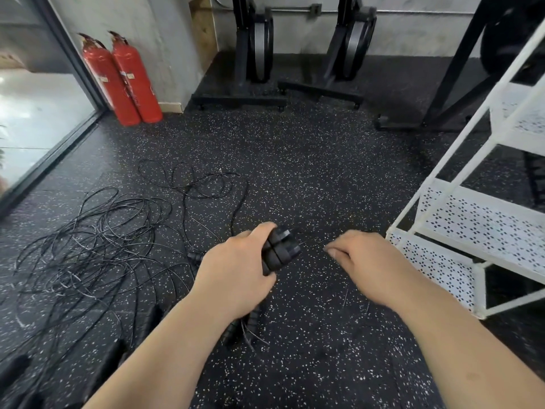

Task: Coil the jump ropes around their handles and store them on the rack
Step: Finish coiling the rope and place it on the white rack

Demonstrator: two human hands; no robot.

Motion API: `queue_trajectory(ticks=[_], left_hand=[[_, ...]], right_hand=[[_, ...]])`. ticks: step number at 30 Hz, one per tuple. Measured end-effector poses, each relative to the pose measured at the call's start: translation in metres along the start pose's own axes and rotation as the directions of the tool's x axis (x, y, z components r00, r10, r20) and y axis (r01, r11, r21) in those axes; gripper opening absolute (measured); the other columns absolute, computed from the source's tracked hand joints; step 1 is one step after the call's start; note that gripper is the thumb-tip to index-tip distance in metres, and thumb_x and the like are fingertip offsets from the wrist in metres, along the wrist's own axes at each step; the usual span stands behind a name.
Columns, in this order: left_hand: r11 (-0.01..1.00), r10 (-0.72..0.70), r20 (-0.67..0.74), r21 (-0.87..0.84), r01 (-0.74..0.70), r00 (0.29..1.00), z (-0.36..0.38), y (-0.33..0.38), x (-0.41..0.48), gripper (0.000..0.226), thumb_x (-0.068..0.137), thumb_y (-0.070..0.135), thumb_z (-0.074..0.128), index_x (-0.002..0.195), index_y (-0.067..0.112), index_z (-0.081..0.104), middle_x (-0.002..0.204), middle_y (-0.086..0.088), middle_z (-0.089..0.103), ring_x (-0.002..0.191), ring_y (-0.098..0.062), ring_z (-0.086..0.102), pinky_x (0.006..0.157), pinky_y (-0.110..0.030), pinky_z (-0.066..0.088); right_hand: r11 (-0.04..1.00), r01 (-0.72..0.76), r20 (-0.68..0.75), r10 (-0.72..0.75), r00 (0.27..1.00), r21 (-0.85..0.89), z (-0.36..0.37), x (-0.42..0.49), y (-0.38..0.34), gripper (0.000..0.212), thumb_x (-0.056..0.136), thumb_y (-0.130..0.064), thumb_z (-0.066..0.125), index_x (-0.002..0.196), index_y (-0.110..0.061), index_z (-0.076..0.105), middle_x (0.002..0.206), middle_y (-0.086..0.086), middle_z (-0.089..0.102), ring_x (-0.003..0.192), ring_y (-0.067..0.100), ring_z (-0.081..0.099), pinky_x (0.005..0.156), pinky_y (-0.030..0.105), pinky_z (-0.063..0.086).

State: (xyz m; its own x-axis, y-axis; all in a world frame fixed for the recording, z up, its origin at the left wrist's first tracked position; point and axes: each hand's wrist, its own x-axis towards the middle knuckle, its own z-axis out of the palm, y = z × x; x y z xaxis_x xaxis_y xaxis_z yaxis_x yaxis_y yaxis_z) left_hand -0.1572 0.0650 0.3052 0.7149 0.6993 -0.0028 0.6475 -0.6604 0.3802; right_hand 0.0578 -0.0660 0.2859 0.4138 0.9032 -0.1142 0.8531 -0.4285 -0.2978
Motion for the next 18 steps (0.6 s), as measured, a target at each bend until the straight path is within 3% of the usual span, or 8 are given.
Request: queue_trajectory(ticks=[4, 6, 9, 11, 13, 15, 18], left_hand=[[1.0, 0.008, -0.015, 0.009, -0.008, 1.0, -0.003, 0.001, -0.001, 0.079, 0.089, 0.037, 0.071, 0.155, 0.048, 0.029, 0.133, 0.016, 0.063, 0.111, -0.02, 0.065, 0.091, -0.037, 0.054], [1.0, 0.011, -0.009, 0.015, -0.011, 1.0, -0.003, 0.001, -0.001, 0.079, 0.088, 0.037, 0.071, 0.155, 0.048, 0.029, 0.132, 0.016, 0.063, 0.111, -0.019, 0.065, 0.091, -0.037, 0.054], [0.999, 0.035, 0.009, -0.028, -0.035, 0.999, -0.002, 0.0, -0.001, 0.076, 0.086, 0.037, 0.072, 0.15, 0.051, 0.033, 0.123, 0.017, 0.065, 0.106, -0.019, 0.065, 0.09, -0.037, 0.054], [0.989, 0.055, 0.036, -0.141, -0.05, 0.998, -0.003, 0.0, -0.001, 0.072, 0.085, 0.037, 0.074, 0.145, 0.056, 0.037, 0.111, 0.018, 0.067, 0.098, -0.014, 0.065, 0.088, -0.035, 0.055], [0.957, 0.058, 0.071, -0.288, -0.035, 0.996, -0.004, 0.0, -0.001, 0.071, 0.087, 0.038, 0.077, 0.142, 0.058, 0.039, 0.105, 0.023, 0.067, 0.092, -0.003, 0.065, 0.085, -0.024, 0.053], [0.913, 0.059, 0.104, -0.408, -0.011, 0.993, -0.003, -0.001, -0.001, 0.073, 0.086, 0.041, 0.081, 0.143, 0.059, 0.039, 0.109, 0.027, 0.067, 0.097, 0.005, 0.064, 0.085, -0.014, 0.047], [0.843, 0.074, 0.139, -0.538, 0.012, 0.987, -0.003, -0.001, 0.001, 0.063, 0.083, 0.043, 0.087, 0.136, 0.05, 0.053, 0.112, 0.029, 0.068, 0.101, 0.008, 0.064, 0.087, -0.018, 0.045]], right_hand=[[0.996, 0.057, -0.185, -0.043, 0.982, 0.071, -0.014, 0.0, -0.01, 0.021, 0.099, -0.054, 0.063, 0.11, -0.042, 0.076, 0.114, -0.026, 0.067, 0.098, 0.002, 0.064, 0.092, 0.037, 0.057], [0.98, 0.083, -0.241, -0.038, 0.97, 0.179, -0.017, -0.002, -0.016, 0.026, 0.103, -0.049, 0.055, 0.123, -0.043, 0.071, 0.122, -0.028, 0.064, 0.105, -0.004, 0.062, 0.098, 0.033, 0.056], [0.949, 0.155, -0.201, -0.101, 0.974, 0.274, -0.018, -0.005, -0.027, 0.045, 0.114, -0.046, 0.031, 0.152, -0.038, 0.054, 0.152, -0.026, 0.051, 0.139, -0.006, 0.045, 0.121, 0.027, 0.036], [0.931, 0.181, -0.132, -0.146, 0.981, 0.317, -0.016, -0.007, -0.031, 0.049, 0.113, -0.05, 0.027, 0.154, -0.039, 0.051, 0.153, -0.027, 0.05, 0.145, -0.008, 0.039, 0.122, 0.023, 0.03], [0.906, 0.174, -0.095, -0.149, 0.984, 0.386, -0.014, -0.007, -0.031, 0.047, 0.111, -0.055, 0.028, 0.139, -0.04, 0.063, 0.134, -0.023, 0.066, 0.126, -0.006, 0.056, 0.109, 0.021, 0.043], [0.881, 0.162, -0.11, -0.126, 0.986, 0.445, -0.015, -0.006, -0.029, 0.056, 0.108, -0.066, 0.027, 0.113, -0.032, 0.07, 0.095, -0.01, 0.073, 0.091, 0.009, 0.068, 0.084, 0.029, 0.053], [0.841, 0.176, -0.155, -0.111, 0.982, 0.512, -0.023, -0.006, -0.027, 0.063, 0.105, -0.07, 0.031, 0.088, -0.018, 0.062, 0.066, 0.001, 0.059, 0.061, 0.015, 0.058, 0.059, 0.029, 0.044]])
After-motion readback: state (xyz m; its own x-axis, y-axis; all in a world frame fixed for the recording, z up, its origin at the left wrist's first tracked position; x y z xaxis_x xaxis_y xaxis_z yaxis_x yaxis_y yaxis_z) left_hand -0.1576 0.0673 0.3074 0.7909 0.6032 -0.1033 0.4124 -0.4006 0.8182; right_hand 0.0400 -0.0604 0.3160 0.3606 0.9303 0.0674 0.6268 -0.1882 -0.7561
